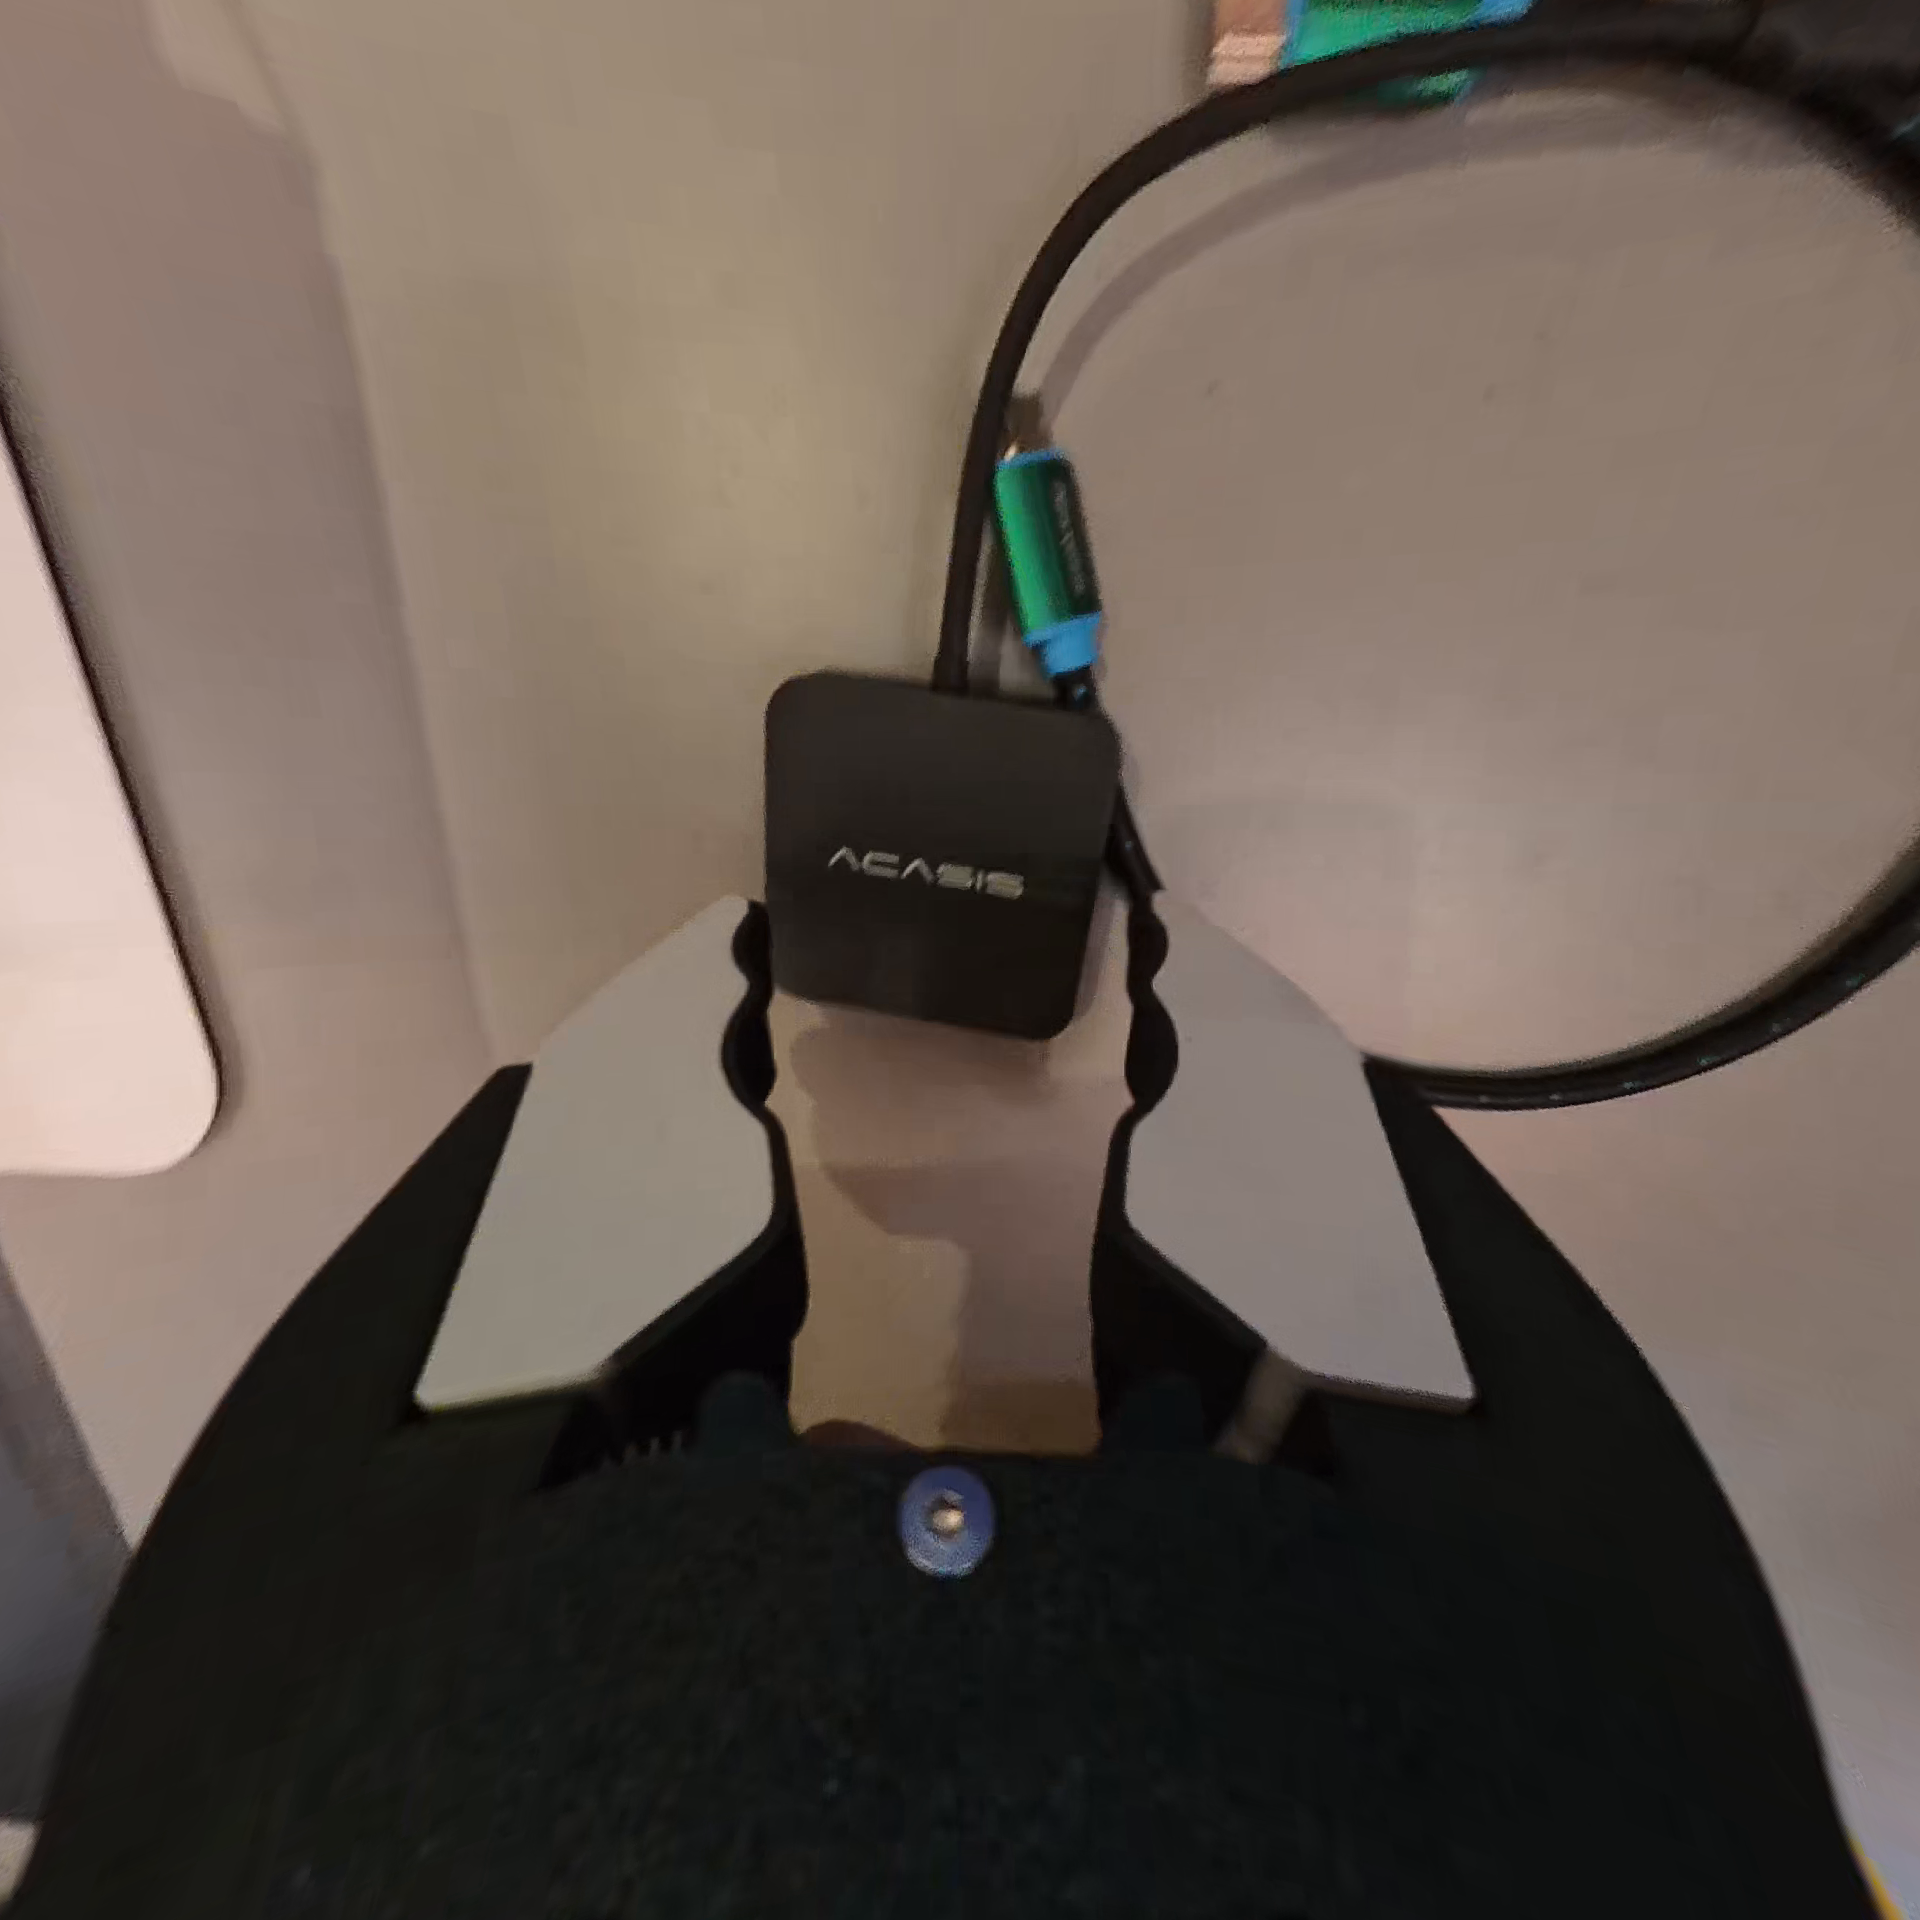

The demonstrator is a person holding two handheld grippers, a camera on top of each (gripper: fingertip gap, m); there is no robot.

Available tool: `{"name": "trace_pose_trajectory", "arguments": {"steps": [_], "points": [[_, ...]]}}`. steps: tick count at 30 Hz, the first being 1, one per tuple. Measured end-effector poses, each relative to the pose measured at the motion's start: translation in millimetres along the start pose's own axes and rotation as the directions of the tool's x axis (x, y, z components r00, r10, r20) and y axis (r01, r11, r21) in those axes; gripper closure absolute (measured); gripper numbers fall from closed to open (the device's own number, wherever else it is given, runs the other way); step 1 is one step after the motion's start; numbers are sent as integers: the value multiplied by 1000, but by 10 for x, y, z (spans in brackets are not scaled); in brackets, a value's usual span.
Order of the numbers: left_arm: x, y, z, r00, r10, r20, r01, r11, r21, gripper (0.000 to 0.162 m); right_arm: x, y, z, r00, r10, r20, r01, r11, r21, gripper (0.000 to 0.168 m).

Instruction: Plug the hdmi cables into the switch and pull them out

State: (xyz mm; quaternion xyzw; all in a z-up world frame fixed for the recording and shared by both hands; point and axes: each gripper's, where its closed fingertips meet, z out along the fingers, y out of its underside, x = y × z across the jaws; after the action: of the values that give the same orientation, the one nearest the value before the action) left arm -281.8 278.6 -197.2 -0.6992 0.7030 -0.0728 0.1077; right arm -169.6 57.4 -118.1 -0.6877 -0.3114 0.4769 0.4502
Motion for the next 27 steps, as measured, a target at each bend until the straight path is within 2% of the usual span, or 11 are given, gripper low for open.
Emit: {"name": "trace_pose_trajectory", "arguments": {"steps": [1, 5, 8, 11, 13, 14, 16, 19, 22, 26, 27], "points": [[5, -21, 12, 1000, 10, -5, -10, 1000, 5, 97, -14, 0, 5, 1000, 0, 10, 0, 1000, 1, 162], [-73, 147, 147, 999, 31, 15, -29, 993, -115, 91, -72, -3, 34, 998, 19, 57, -19, 1000, 3, 162], [-39, 131, 175, 998, 9, -54, -14, 995, -102, 93, -105, 3, 68, 996, 28, 82, -27, 1000, -4, 161], [-58, 124, 179, 999, -11, -46, 6, 994, -109, 94, -100, 11, 108, 997, 7, 78, -6, 1000, -15, 161], [-21, 136, 160, 995, -72, -64, 63, 989, -135, 94, -26, 33, 134, 997, -71, 25, 72, 996, -46, 158], [37, 135, 128, 989, -108, -97, 94, 986, -139, 94, 70, 32, 144, 987, -158, -41, 155, 986, -69, 154], [142, 87, -6, 978, -149, -147, 132, 984, -119, 94, 286, -39, 155, 906, -383, -179, 362, 922, -141, 149], [274, -8, -334, 960, -197, -200, 181, 979, -93, 94, 539, -184, 229, 694, -657, -293, 581, 752, -310, 143], [502, -176, -659, 938, -239, -250, 232, 971, -58, 94, 575, -273, 435, 579, -773, -260, 660, 631, -408, 125], [925, -345, -913, 928, -275, -251, 268, 961, -65, 94, 347, -650, 617, 309, -911, -274, 824, 401, -401, 126], [1010, -349, -933, 927, -288, -239, 278, 957, -79, 94, 265, -688, 637, 283, -920, -270, 843, 373, -387, 127]]}}
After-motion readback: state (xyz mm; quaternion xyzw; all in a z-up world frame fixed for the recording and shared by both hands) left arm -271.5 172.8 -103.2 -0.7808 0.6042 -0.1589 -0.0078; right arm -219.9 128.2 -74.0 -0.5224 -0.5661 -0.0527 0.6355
